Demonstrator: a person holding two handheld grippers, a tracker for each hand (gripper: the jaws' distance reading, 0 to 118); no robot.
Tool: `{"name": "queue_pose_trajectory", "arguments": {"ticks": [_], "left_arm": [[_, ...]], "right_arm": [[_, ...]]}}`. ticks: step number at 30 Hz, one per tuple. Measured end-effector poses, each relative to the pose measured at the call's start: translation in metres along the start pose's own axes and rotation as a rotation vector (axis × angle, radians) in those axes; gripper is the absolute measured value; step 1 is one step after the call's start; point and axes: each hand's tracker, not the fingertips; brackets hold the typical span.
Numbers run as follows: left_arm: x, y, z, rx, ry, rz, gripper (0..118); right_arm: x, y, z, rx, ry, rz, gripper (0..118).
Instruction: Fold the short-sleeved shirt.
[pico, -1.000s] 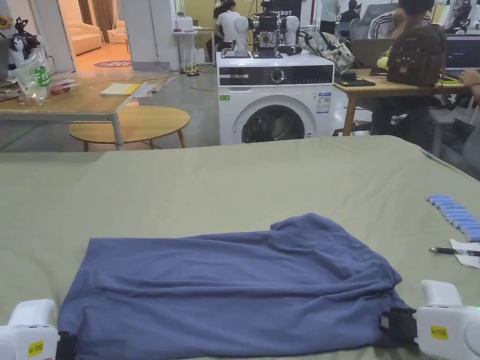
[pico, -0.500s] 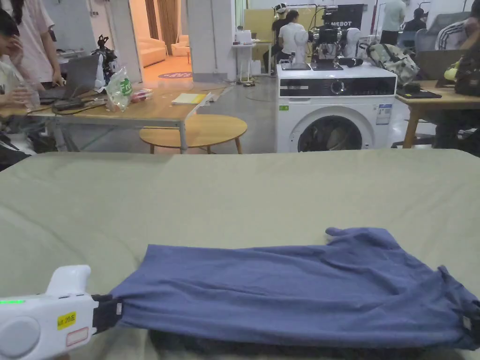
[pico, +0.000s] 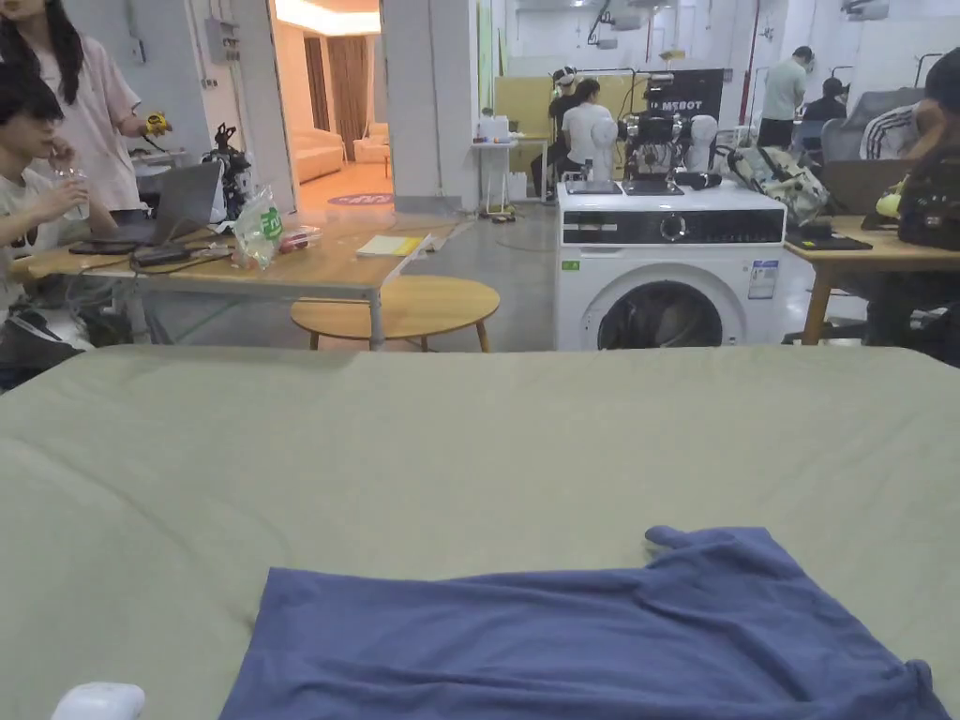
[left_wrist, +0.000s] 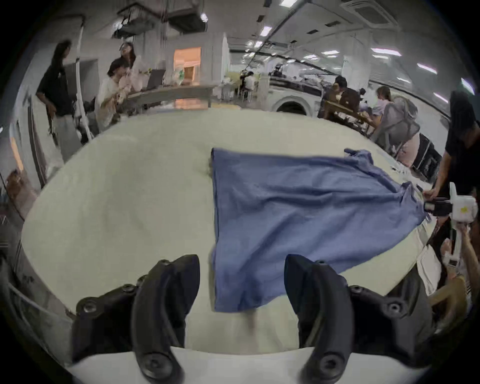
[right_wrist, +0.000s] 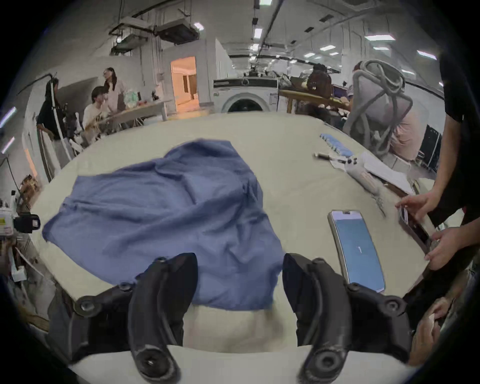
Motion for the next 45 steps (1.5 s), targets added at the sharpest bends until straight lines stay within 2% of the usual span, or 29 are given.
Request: {"name": "queue_pose_trajectory", "arguments": {"ticks": [2, 4, 6, 10, 11, 12, 13, 14, 15, 16, 18, 26, 27, 28, 29, 30, 33, 37, 40, 42, 43, 45], "left_arm": [[0.014, 0.017, 0.004, 0.101, 0.006, 0.006, 69], [0.034, 0.035, 0.008, 0.200, -0.018, 0.002, 69], [0.054, 0.051, 0.008, 0.255, -0.062, 0.008, 69], [0.080, 0.063, 0.003, 0.294, -0.141, 0.015, 67], [0.084, 0.064, 0.002, 0.283, -0.143, 0.017, 61], [0.088, 0.063, 0.001, 0.272, -0.153, 0.013, 46], [0.091, 0.063, 0.000, 0.269, -0.158, 0.003, 21], [0.092, 0.062, -0.002, 0.259, -0.156, -0.009, 8], [0.090, 0.061, -0.004, 0.249, -0.141, -0.013, 1], [0.088, 0.059, -0.005, 0.248, -0.140, -0.012, 0], [0.076, 0.058, -0.006, 0.246, -0.191, 0.024, 0], [0.008, 0.094, -0.048, 0.115, -0.099, 0.209, 0], [-0.005, 0.103, -0.064, 0.092, -0.139, 0.215, 8], [-0.013, 0.109, -0.078, 0.054, -0.141, 0.225, 36], [-0.018, 0.116, -0.097, 0.007, -0.106, 0.215, 56], [-0.024, 0.125, -0.116, -0.022, -0.069, 0.178, 59], [-0.034, 0.144, -0.171, -0.113, 0.045, 0.118, 59], [-0.049, 0.156, -0.225, -0.191, 0.078, 0.175, 56], [-0.049, 0.157, -0.248, -0.253, 0.120, 0.164, 34], [-0.047, 0.151, -0.261, -0.301, 0.115, 0.166, 31], [-0.045, 0.150, -0.259, -0.276, 0.121, 0.164, 24], [-0.038, 0.151, -0.258, -0.251, 0.134, 0.143, 2]], "right_arm": [[-0.018, 0.010, 0.008, 0.086, 0.012, 0.030, 70], [-0.039, 0.022, 0.010, 0.144, 0.066, 0.037, 70], [-0.064, 0.036, 0.007, 0.154, 0.142, 0.041, 70], [-0.101, 0.045, -0.006, 0.154, 0.191, 0.070, 68], [-0.107, 0.045, -0.010, 0.144, 0.208, 0.067, 62], [-0.113, 0.043, -0.012, 0.136, 0.223, 0.064, 48], [-0.116, 0.042, -0.014, 0.132, 0.234, 0.063, 26], [-0.119, 0.039, -0.017, 0.125, 0.242, 0.064, 14], [-0.122, 0.037, -0.021, 0.116, 0.235, 0.068, 5], [-0.123, 0.037, -0.023, 0.104, 0.233, 0.077, 0], [-0.121, 0.034, -0.030, 0.093, 0.238, 0.077, 0], [-0.107, 0.043, -0.049, 0.052, 0.269, 0.051, 0], [-0.102, 0.044, -0.049, 0.053, 0.281, 0.040, 0], [-0.099, 0.044, -0.050, 0.054, 0.290, 0.032, 0], [-0.095, 0.044, -0.051, 0.054, 0.296, 0.023, 0], [-0.090, 0.044, -0.051, 0.050, 0.298, 0.019, 0], [-0.076, 0.043, -0.053, 0.036, 0.288, 0.009, 0], [-0.055, 0.040, -0.054, -0.008, 0.274, -0.026, 0], [-0.039, 0.036, -0.060, -0.024, 0.244, -0.043, 0], [-0.034, 0.039, -0.063, -0.039, 0.239, -0.051, 0], [-0.033, 0.040, -0.063, -0.041, 0.237, -0.054, 0], [-0.028, 0.047, -0.065, -0.040, 0.231, -0.055, 0]]}}
